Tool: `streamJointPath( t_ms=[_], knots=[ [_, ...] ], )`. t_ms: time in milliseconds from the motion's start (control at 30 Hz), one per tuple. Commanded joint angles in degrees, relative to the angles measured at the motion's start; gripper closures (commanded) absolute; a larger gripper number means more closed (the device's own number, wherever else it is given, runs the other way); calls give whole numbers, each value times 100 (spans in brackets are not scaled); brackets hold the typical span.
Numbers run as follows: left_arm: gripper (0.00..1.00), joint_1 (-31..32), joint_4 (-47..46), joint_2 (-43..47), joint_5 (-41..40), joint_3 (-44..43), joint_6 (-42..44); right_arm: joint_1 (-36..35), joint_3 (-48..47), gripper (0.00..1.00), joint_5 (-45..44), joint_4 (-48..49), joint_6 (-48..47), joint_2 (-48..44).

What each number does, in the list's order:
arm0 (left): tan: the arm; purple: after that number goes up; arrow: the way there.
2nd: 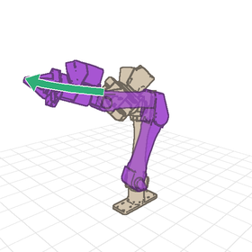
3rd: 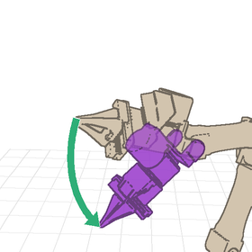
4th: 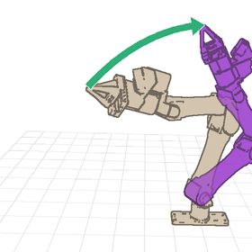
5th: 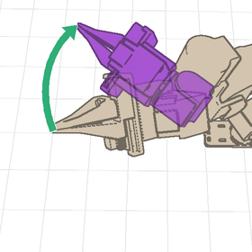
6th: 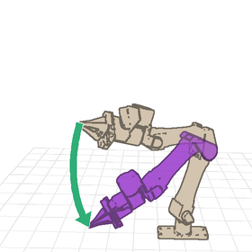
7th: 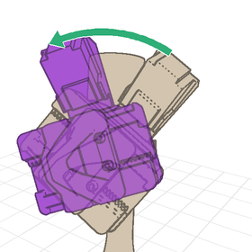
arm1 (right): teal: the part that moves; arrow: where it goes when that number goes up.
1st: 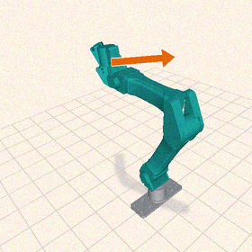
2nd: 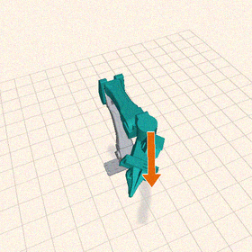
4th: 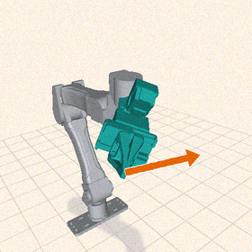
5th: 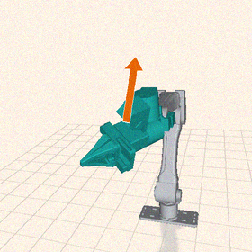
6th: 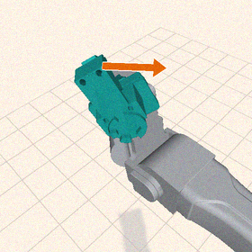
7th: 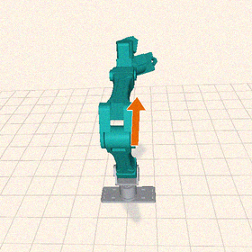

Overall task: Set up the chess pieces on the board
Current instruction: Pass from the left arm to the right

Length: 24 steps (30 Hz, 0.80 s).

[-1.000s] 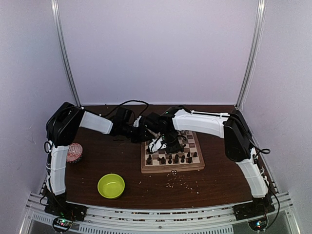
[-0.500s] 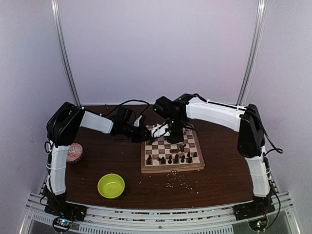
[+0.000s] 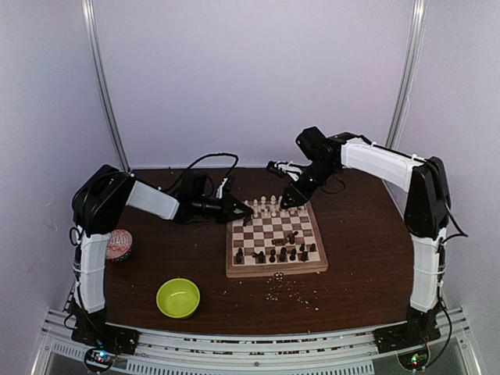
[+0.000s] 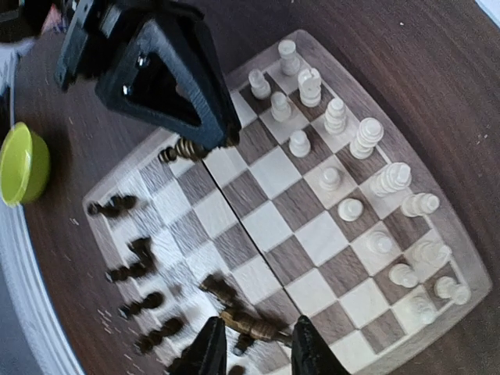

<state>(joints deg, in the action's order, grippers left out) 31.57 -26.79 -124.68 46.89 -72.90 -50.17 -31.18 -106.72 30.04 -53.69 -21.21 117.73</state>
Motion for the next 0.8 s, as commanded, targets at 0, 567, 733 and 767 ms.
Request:
streamJointPath(
  t_ms=[0, 567, 733, 767],
  knots=[
    [93, 102, -1511, 623, -151, 240, -533, 108, 713, 69, 1463, 1408, 1737, -578],
    [93, 324, -2257, 1432, -1254, 365, -962, -8, 1718, 58, 2998, 4745, 4955, -650],
    [93, 373, -2322, 1423, -1341, 323, -989, -54, 1793, 57, 3129, 5677, 5638, -609],
    [93, 376, -2341, 1421, -1349, 313, -1005, -63, 1750, 57, 3136, 5650, 5668, -572]
  ],
)
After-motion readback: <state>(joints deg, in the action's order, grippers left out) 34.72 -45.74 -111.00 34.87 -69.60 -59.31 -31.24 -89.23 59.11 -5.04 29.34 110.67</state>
